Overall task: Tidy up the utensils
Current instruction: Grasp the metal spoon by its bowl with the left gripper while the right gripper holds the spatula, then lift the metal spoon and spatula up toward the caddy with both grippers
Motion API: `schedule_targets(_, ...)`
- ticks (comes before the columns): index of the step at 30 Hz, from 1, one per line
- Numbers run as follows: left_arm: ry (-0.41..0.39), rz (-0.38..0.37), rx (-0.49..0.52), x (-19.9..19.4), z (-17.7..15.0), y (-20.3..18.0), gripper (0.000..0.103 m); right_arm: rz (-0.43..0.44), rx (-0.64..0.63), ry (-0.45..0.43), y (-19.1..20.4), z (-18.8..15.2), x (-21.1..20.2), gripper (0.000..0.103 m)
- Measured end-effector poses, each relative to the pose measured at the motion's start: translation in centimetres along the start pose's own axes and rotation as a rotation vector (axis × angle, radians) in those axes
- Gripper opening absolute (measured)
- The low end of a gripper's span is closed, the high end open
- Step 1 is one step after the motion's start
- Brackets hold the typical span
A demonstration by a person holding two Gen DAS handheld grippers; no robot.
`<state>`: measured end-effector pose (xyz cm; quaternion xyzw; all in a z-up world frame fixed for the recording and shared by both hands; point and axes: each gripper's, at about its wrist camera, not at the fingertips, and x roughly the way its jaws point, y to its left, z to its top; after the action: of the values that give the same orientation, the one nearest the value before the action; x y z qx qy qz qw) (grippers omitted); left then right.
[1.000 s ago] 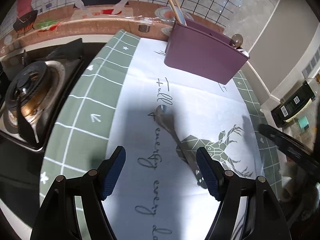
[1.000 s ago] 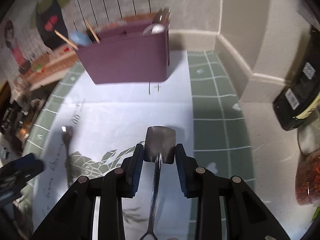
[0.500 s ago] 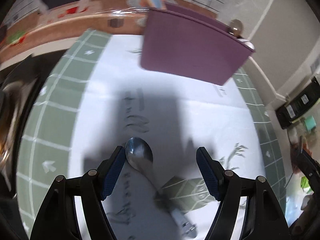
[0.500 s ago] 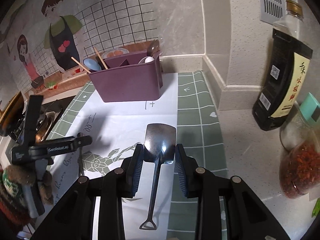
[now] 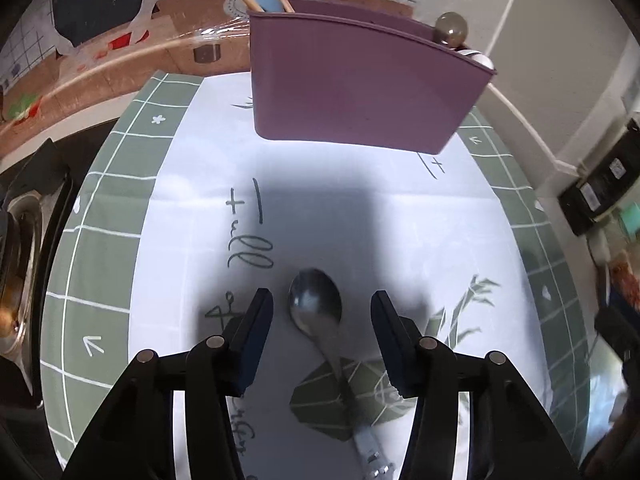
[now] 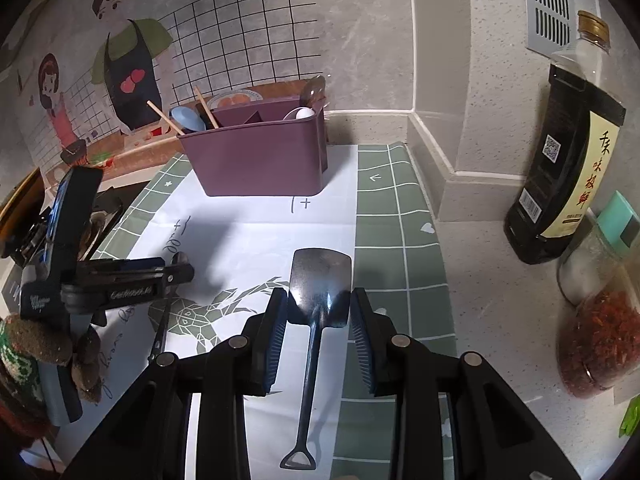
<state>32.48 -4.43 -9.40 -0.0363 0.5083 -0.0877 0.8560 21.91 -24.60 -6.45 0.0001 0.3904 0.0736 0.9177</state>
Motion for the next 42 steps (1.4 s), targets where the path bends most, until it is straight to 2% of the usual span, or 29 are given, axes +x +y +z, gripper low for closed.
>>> schedule_targets(3, 0.020, 0.069, 0.018, 0.4, 0.6, -1.0, 0.049, -0.010, -0.012, -0.007, 0.4, -0.2, -0.2, 0.029)
schedule_targets(4, 0.017, 0.091, 0.036, 0.5, 0.6, -1.4, 0.046, -0.013, -0.015, -0.012, 0.5, -0.2, -0.3, 0.029)
schedule_targets(5, 0.007, 0.102, 0.052, 0.5, 0.4, -1.6, 0.034, -0.013, -0.016, -0.014, 0.4, -0.3, -0.4, 0.029)
schedule_targets(6, 0.003, 0.082, 0.058, 0.4, 0.3, -1.7, 0.029, -0.010, -0.013, -0.019, 0.4, -0.3, -0.6, 0.029)
schedule_targets(9, -0.017, -0.031, 0.009, -0.9, -0.8, -0.8, 0.029, 0.009, 0.001, -0.028, -0.1, -0.2, -1.3, 0.029)
schedule_targets(13, -0.137, -0.094, -0.002, -5.3, -3.1, 0.1, 0.029, 0.046, 0.029, -0.029, -0.8, 0.0, -2.1, 0.029)
schedule_targets(19, -0.265, -0.131, 0.007, -11.3, -5.4, 0.3, 0.029, 0.069, 0.019, -0.050, -0.4, 0.4, -3.4, 0.027)
schedule_targets(20, -0.277, -0.134, 0.011, -11.8, -5.5, 0.1, 0.029, 0.072, 0.013, -0.053, -0.2, 0.4, -3.6, 0.007)
schedule_targets(21, -0.288, -0.133, 0.019, -12.3, -5.6, 0.1, 0.029, 0.073, 0.001, -0.055, 0.2, 0.5, -3.8, 0.003)
schedule_targets(26, -0.312, -0.130, 0.016, -13.8, -6.0, 0.5, 0.029, 0.076, -0.043, -0.060, 1.0, 0.6, -3.8, 0.005)
schedule_targets(28, -0.316, -0.128, 0.010, -14.1, -6.1, 0.7, 0.029, 0.069, -0.035, -0.039, 0.3, 0.7, -3.3, 0.005)
schedule_targets(30, -0.321, -0.122, 0.009, -14.4, -6.3, 0.8, 0.029, 0.096, -0.056, 0.048, -0.4, 0.7, -1.9, 0.012)
schedule_targets(31, -0.320, -0.120, 0.006, -14.4, -6.3, 0.8, 0.029, 0.115, -0.085, 0.108, -0.5, 0.6, -0.8, 0.023)
schedule_targets(32, -0.319, -0.121, 0.001, -14.5, -6.3, 1.0, 0.029, 0.124, -0.112, 0.137, -0.5, 0.5, -0.2, 0.028)
schedule_targets(38, -0.319, -0.106, -0.012, -15.0, -6.6, 1.7, 0.029, 0.152, -0.335, 0.246, 1.7, -0.2, 3.4, 0.028)
schedule_targets(42, -0.320, -0.090, -0.034, -15.2, -6.7, 2.4, 0.029, 0.099, -0.339, 0.259, 2.4, 0.4, 5.5, 0.028)
